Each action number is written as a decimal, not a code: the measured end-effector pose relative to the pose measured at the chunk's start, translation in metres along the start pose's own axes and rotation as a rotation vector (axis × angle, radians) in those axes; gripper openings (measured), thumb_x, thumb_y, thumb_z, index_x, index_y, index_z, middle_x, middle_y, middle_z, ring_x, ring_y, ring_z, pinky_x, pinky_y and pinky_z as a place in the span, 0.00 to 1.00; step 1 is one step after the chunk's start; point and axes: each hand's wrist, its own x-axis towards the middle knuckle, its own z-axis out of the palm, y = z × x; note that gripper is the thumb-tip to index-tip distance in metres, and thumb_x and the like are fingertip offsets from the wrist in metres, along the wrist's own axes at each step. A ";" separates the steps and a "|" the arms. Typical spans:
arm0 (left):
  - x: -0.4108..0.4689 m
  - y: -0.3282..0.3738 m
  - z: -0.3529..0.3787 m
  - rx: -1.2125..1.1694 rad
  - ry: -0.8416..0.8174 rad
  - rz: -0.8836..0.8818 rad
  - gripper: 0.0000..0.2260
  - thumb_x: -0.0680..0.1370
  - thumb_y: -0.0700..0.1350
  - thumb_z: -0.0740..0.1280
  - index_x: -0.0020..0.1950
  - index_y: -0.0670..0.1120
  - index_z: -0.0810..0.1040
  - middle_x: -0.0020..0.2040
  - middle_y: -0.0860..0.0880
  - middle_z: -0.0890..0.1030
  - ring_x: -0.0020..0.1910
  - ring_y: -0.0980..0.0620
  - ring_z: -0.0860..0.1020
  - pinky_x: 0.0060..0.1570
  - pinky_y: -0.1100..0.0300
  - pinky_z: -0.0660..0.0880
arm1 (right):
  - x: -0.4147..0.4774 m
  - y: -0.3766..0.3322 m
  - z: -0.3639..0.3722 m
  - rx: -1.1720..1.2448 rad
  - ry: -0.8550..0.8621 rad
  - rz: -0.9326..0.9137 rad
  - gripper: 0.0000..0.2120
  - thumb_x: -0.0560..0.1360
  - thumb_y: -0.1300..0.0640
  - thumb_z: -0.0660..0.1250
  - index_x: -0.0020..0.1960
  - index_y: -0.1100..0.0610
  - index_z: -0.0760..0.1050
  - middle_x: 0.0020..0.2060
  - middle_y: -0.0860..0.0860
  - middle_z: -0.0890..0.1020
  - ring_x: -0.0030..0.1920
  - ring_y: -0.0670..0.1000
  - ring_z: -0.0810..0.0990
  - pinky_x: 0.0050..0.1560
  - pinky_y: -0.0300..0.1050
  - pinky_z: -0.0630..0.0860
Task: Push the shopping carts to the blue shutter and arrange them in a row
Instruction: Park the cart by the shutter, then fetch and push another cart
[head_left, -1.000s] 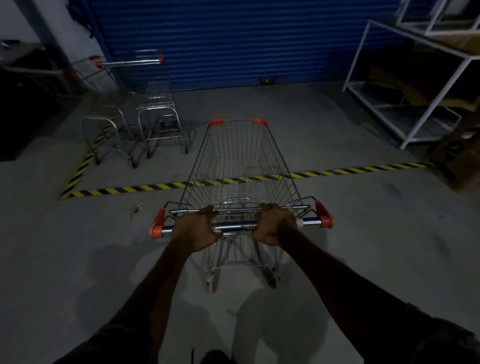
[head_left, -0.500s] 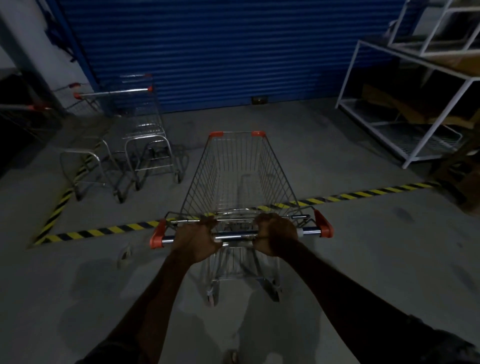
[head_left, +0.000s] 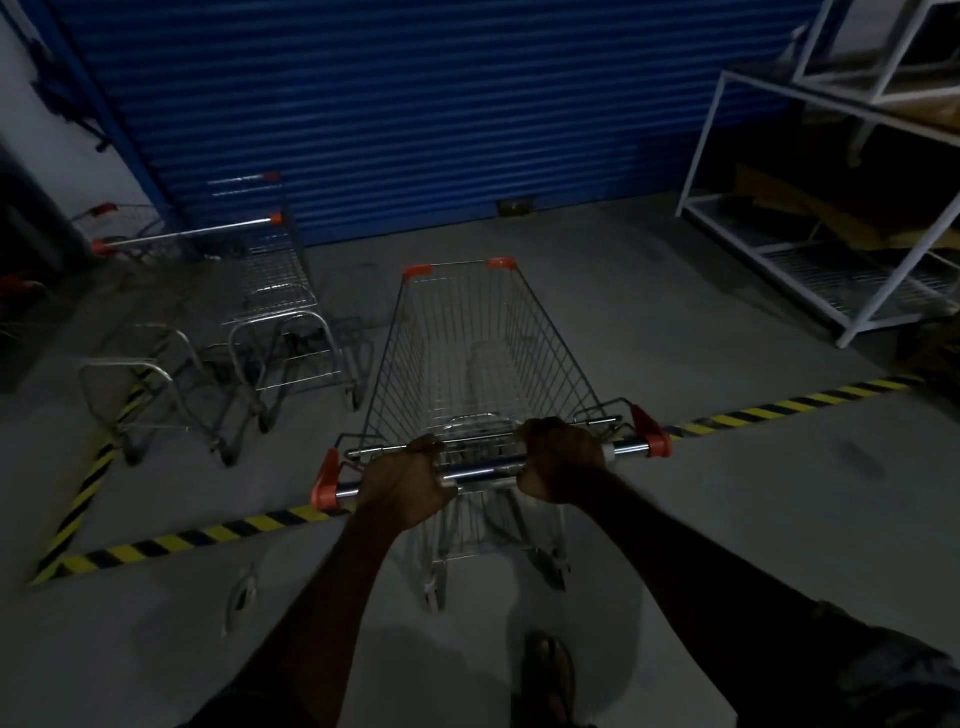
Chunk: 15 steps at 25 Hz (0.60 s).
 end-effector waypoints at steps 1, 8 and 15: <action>0.022 -0.006 -0.002 -0.014 -0.009 -0.008 0.31 0.72 0.65 0.65 0.73 0.56 0.72 0.74 0.56 0.73 0.61 0.47 0.81 0.59 0.53 0.76 | 0.025 0.002 -0.002 -0.015 0.007 -0.003 0.26 0.66 0.45 0.70 0.62 0.52 0.78 0.56 0.54 0.81 0.55 0.60 0.82 0.55 0.53 0.80; 0.162 -0.040 -0.008 -0.050 0.013 -0.118 0.34 0.72 0.65 0.68 0.75 0.55 0.70 0.75 0.57 0.71 0.62 0.47 0.80 0.60 0.54 0.75 | 0.178 0.019 -0.023 0.014 -0.029 -0.062 0.24 0.65 0.43 0.65 0.58 0.51 0.77 0.56 0.52 0.81 0.57 0.56 0.81 0.57 0.47 0.78; 0.272 -0.074 -0.020 -0.077 0.005 -0.179 0.34 0.73 0.64 0.69 0.76 0.54 0.69 0.67 0.50 0.80 0.59 0.44 0.82 0.58 0.51 0.77 | 0.307 0.031 -0.034 0.039 -0.035 -0.163 0.24 0.73 0.49 0.70 0.67 0.54 0.76 0.65 0.53 0.78 0.66 0.57 0.76 0.66 0.48 0.74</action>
